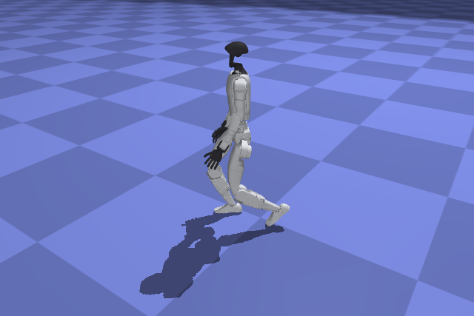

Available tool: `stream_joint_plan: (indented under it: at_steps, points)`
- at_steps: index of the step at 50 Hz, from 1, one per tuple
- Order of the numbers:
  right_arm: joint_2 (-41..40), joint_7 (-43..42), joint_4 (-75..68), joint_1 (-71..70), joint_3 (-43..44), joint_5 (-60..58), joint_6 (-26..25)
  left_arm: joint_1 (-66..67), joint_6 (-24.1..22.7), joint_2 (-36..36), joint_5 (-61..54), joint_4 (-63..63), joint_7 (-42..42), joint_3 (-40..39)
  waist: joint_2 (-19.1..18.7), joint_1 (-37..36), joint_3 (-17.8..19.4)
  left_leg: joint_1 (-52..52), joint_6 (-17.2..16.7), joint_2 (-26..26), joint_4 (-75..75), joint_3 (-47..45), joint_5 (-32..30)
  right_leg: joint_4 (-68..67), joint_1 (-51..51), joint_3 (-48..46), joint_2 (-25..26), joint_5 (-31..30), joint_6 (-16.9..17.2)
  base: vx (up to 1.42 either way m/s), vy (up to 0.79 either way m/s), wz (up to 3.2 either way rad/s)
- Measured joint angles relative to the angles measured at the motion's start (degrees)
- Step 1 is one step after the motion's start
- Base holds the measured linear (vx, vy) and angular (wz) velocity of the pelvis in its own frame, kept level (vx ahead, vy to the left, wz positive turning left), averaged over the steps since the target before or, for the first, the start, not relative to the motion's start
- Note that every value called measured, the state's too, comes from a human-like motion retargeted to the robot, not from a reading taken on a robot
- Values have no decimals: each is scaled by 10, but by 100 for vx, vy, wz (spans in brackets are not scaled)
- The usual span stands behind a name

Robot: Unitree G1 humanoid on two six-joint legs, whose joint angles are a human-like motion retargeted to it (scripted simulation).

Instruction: Walk

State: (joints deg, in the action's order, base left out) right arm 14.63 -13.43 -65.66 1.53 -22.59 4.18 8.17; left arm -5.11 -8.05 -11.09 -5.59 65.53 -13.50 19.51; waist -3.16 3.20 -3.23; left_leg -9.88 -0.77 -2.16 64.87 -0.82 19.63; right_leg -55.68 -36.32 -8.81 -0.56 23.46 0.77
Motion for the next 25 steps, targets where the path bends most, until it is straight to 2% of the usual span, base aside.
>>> stream_joint_plan:
  at_steps: [2,3,5,8,12,15,18,20,22,25]
  points:
    - [12,-6,8,-10,-3,-10,1,19,9,11,16,29,13,5,-9,-15,-10,-80,3,-38,122,-7,-51,30,19,-3,21,16,-15,-2,-7,-6]
    - [18,-10,12,-17,-4,-14,2,28,14,14,23,42,19,7,-8,-23,-13,-118,11,-51,172,-11,-58,49,32,0,27,23,-18,-2,-7,0]
    - [29,-16,20,-31,-4,-21,4,44,20,19,36,63,31,10,-2,-38,-17,-193,28,-65,248,-17,-43,92,62,8,36,29,-18,-3,-6,0]
    - [45,-25,34,-50,2,-23,7,68,19,23,51,78,44,10,12,-60,-21,-290,43,-60,280,-26,-4,161,116,24,41,26,-6,0,0,0]
    - [60,-39,59,-65,16,-14,16,100,8,26,54,78,50,7,25,-81,-16,-366,51,-41,186,-43,26,223,192,41,41,23,16,-1,1,-20]
    - [64,-47,73,-74,23,-10,24,114,4,28,46,77,52,5,29,-87,-11,-377,43,-17,32,-51,35,248,245,44,34,28,30,0,3,-33]
    - [64,-48,76,-79,25,-14,26,117,2,30,46,79,51,9,39,-85,-12,-351,33,29,-150,-47,35,243,281,44,11,39,43,0,1,-9]
    - [57,-44,72,-77,25,-19,23,115,2,29,53,82,49,14,53,-80,-15,-323,36,62,-226,-46,28,208,293,46,-12,48,55,1,3,5]
    - [45,-39,61,-65,22,-22,19,114,5,29,60,83,46,20,61,-74,-23,-308,48,84,-225,-43,27,148,293,50,-29,45,70,2,5,16]
    - [22,-22,34,-51,18,-18,10,99,11,24,70,76,43,26,97,-55,-29,-259,75,140,-254,-50,23,15,270,65,-81,-26,111,1,6,30]
